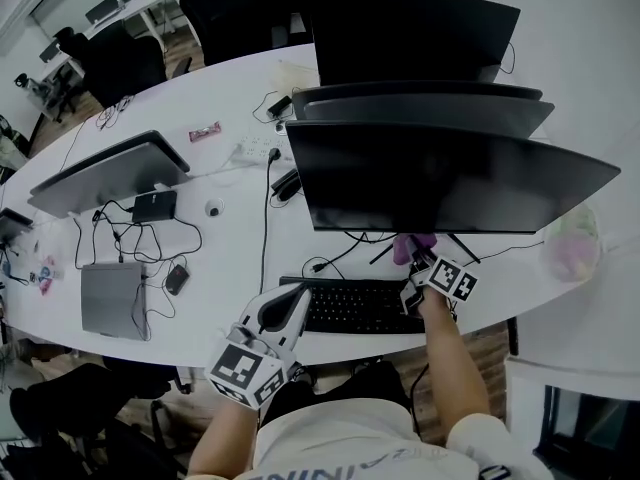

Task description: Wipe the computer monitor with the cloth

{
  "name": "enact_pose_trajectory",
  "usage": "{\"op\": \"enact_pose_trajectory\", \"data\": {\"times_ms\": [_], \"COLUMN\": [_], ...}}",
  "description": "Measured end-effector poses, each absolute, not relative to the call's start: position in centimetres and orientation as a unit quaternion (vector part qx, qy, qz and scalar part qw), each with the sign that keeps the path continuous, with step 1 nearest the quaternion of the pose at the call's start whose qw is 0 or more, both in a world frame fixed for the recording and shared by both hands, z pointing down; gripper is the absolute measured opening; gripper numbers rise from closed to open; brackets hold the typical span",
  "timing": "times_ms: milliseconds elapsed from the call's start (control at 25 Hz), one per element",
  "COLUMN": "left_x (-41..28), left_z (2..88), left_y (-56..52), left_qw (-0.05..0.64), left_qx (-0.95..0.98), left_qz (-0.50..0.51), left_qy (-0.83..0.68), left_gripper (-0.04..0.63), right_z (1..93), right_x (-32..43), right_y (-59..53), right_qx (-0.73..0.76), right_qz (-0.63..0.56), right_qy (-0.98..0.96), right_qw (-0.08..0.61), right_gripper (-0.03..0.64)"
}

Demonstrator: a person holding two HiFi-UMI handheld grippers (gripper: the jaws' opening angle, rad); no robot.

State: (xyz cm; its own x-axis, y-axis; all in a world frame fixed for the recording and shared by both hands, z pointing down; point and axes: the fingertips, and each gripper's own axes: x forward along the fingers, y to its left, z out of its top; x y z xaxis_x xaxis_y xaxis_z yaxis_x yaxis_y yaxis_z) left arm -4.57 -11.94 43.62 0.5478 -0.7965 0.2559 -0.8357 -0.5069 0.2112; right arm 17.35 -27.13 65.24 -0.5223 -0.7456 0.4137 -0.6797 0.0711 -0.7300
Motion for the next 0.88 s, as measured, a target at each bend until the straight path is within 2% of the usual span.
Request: {"op": "enact_pose_trajectory", "data": {"times_ms": [880], "left_x": [-14.0], "left_z": [43.8], "left_y": [-10.1], "left_qw": [0.167], "left_qx": [0.843], "left_qz": [0.049], "left_qy": [-0.509], "left_gripper": [0.005], "right_z": [65.2], "right_x": [6.2], "right_y": [-26.4], "right_qx": [-0.451], "right_qz": [-0.528], "right_qy": [0.717], "right_qw": [0.063], "right_gripper": [0.063]}}
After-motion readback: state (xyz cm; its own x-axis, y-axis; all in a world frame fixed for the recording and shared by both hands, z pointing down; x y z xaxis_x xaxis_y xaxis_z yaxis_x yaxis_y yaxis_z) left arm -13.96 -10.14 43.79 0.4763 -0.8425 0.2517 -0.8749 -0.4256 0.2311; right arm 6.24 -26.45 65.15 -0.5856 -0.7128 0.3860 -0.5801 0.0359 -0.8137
